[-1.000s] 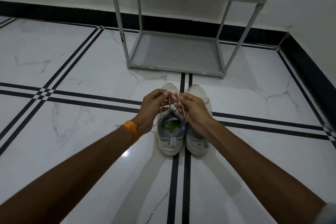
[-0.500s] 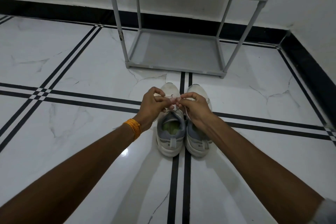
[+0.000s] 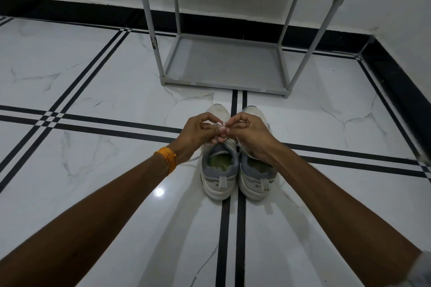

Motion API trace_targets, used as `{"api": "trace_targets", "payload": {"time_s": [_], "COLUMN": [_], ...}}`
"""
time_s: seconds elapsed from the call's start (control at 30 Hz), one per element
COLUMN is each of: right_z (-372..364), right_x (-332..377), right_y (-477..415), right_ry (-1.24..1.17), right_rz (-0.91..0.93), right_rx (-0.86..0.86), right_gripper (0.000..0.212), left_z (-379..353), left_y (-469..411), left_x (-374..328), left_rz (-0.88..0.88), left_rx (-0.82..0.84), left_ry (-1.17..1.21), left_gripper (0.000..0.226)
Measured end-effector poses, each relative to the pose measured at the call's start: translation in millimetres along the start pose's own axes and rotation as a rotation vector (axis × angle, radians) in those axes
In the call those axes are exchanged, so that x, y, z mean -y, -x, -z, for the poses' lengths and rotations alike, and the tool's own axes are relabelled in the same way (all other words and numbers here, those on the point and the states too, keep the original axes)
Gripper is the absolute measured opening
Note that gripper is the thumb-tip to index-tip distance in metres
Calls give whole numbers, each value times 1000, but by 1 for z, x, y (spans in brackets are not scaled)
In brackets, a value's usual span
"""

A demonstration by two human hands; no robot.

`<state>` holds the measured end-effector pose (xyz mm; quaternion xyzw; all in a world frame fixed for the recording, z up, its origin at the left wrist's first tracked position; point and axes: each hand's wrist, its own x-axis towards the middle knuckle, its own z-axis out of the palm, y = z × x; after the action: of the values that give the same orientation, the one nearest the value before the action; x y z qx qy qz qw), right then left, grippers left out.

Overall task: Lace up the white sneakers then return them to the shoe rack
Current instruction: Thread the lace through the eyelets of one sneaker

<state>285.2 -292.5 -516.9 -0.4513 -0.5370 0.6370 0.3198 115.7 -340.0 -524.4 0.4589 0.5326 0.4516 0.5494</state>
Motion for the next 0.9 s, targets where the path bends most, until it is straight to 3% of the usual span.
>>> {"api": "trace_targets", "payload": {"time_s": [0.1, 0.23, 0.37, 0.5, 0.7, 0.8, 0.9], "right_z": [-2, -6, -15, -22, -23, -18, -14], "right_x": [-1, -5, -5, -3, 2, 4, 1], "right_y": [4, 7, 10, 10, 6, 8, 7], "right_ry": [123, 467, 814, 1141, 1122, 1091, 1023], "right_rz": [95, 278, 421, 393, 271, 281, 282], "right_rx": [-33, -95, -120, -73, -45, -22, -55], "right_gripper": [24, 23, 20, 16, 18, 22, 27], "left_z": [-3, -5, -6, -7, -12, -11, -11], "left_y": [-4, -6, -5, -4, -3, -3, -8], "left_x": [2, 6, 8, 6, 11, 10, 6], "left_rz": [-20, -52, -131, -315, -474, -486, -341], "left_rx": [-60, -174, -218, -233, -239, -240, -243], "left_ry": [9, -74, -320, -620, -924, -893, -730], "left_gripper": [23, 23, 22, 15, 8, 11, 15]}}
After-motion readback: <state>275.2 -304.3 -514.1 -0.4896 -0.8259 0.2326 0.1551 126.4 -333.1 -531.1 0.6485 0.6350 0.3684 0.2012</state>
